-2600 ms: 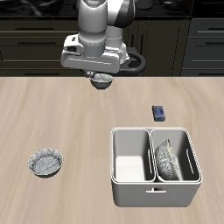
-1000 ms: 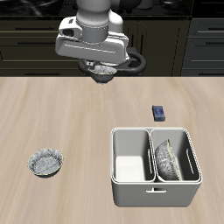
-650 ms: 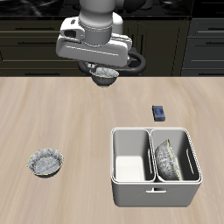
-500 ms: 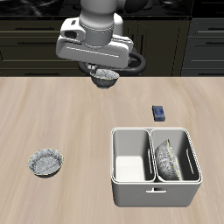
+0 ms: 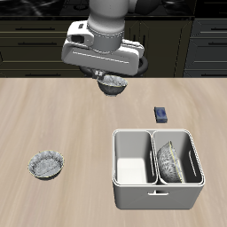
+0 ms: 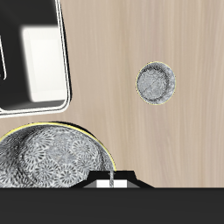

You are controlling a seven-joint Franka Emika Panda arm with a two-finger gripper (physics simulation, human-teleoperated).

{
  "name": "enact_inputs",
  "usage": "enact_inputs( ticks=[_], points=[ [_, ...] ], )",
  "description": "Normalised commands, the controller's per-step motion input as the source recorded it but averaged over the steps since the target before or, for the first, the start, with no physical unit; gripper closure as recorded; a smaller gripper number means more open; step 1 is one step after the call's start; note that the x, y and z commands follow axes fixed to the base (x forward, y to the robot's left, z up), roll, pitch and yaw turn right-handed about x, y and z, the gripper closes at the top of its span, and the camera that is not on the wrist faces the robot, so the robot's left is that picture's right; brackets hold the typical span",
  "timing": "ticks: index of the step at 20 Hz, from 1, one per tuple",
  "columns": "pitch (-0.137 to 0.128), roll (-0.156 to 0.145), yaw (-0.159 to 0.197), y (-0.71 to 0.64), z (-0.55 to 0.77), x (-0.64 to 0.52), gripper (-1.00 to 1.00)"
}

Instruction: Place the largest bowl in the left side of the drainer and place the smallest bowl in the right side

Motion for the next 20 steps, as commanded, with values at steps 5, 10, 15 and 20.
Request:
enact_inputs(
  ticks=[5,10,15,20],
  points=[
    [0.031,0.036,0.004,0.16,0.05,0.31,1.0],
    [0.007,0.015,0.008,0.02,0.04,0.29,1.0],
    [0.021,0.093,0.034,0.06,-0.04,0.29,1.0],
    [-0.014,0.104,0.032,-0.03,0.05,0.11,1.0]
  ],
)
